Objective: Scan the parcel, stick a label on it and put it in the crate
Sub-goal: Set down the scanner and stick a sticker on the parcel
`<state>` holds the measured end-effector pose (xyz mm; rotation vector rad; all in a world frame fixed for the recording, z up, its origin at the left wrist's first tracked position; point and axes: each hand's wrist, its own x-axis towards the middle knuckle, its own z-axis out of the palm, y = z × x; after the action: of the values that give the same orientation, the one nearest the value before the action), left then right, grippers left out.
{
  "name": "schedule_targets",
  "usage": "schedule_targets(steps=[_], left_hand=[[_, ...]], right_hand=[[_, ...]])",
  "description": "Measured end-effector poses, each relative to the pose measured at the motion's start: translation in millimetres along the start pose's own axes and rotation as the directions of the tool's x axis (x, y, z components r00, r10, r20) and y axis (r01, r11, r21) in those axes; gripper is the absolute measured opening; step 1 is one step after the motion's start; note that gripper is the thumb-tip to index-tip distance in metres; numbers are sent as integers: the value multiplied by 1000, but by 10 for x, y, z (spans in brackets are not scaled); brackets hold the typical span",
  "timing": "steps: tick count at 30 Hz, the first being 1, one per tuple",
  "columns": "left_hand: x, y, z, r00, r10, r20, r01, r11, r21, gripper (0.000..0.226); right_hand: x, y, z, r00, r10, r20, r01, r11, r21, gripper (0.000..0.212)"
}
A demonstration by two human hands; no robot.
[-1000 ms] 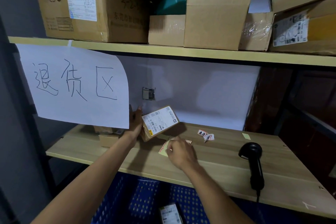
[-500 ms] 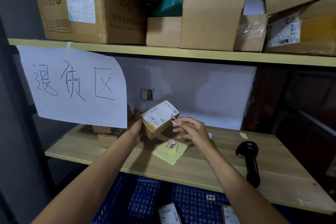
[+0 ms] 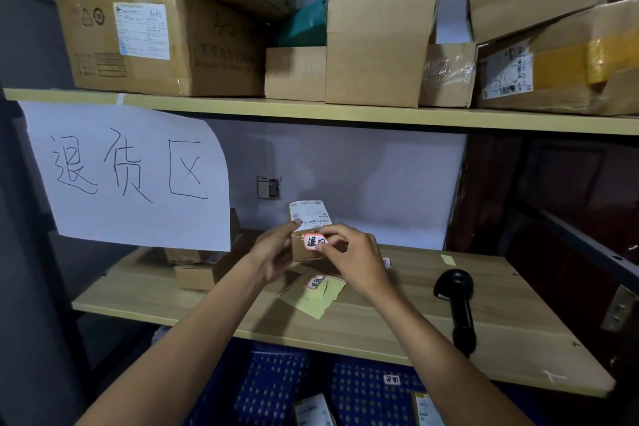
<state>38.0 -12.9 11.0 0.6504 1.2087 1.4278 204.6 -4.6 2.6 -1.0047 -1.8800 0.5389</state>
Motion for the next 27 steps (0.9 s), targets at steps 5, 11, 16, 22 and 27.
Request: schedule_targets(steps=[5, 11, 16, 22, 27], left_hand=[[-97, -1, 34, 998, 58, 24, -60, 994, 92, 27], [-209, 9, 47, 993, 111, 32, -115, 982, 152, 34], [-318, 42, 39, 979, 64, 193, -105, 972, 210, 27], [-364, -62, 26, 943, 143, 300, -221, 945, 243, 72], [-476, -49, 41, 937, 162, 309, -274, 890, 364, 73]], right_hand=[[6, -25, -2, 996, -77, -53, 69, 987, -143, 19], [8, 22, -6, 992, 12, -128, -45, 963, -264, 37], [16, 97, -56, 984, 171, -53, -155, 961, 230, 31], [-7, 102, -137, 984, 177, -12, -160, 913, 376, 20], [-71, 175, -203, 984, 169, 54, -177, 913, 368, 13]])
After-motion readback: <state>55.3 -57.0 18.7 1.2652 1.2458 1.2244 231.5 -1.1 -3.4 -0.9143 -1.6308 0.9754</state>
